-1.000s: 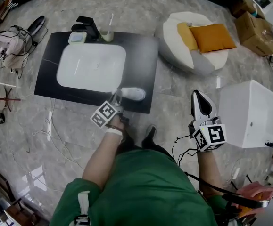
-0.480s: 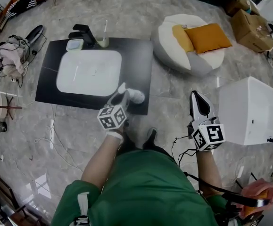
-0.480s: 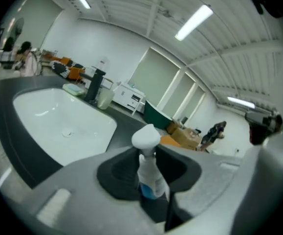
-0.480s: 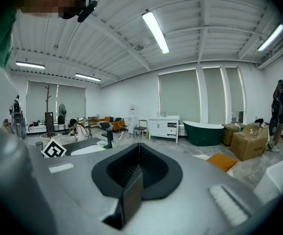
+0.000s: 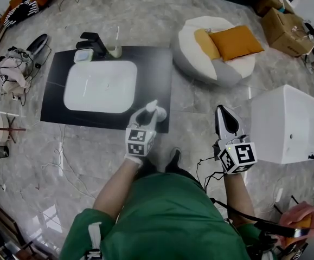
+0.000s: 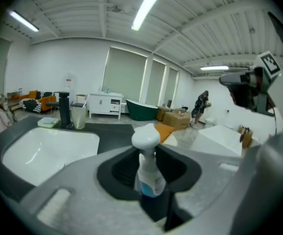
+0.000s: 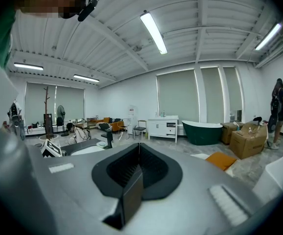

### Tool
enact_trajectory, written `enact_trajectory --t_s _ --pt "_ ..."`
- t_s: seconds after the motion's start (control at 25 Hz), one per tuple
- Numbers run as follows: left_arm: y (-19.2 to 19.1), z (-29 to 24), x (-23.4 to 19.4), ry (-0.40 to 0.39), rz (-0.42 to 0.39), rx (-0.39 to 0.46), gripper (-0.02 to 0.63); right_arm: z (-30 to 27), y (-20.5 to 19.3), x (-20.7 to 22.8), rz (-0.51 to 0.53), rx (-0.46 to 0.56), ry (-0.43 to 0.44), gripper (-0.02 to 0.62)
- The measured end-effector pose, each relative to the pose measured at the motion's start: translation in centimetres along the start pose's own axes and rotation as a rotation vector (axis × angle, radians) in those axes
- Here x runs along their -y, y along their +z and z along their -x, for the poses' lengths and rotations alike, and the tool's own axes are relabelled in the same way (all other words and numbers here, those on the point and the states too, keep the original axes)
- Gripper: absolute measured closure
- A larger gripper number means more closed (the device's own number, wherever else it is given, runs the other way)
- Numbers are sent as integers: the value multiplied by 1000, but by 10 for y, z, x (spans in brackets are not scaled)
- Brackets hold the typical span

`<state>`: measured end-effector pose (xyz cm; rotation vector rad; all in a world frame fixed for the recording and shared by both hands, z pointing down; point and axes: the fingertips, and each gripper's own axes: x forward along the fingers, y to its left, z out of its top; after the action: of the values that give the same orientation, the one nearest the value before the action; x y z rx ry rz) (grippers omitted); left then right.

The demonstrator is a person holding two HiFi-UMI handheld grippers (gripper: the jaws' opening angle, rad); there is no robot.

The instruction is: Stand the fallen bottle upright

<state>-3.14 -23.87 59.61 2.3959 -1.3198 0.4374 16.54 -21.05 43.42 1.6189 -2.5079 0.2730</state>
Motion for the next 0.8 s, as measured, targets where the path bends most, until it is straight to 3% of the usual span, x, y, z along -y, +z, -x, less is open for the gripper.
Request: enact_trajectory --t_s 0.4,0.64,0.8 --pt "-6 2 44 -103 -280 -51 505 4 4 -15 11 -26 7 594" --pt "-12 1 53 -116 -349 -84 499 8 2 -11 -6 -1 0 594" --pt "-15 1 54 -132 -357 -93 427 5 -1 -7 -13 -4 1 594"
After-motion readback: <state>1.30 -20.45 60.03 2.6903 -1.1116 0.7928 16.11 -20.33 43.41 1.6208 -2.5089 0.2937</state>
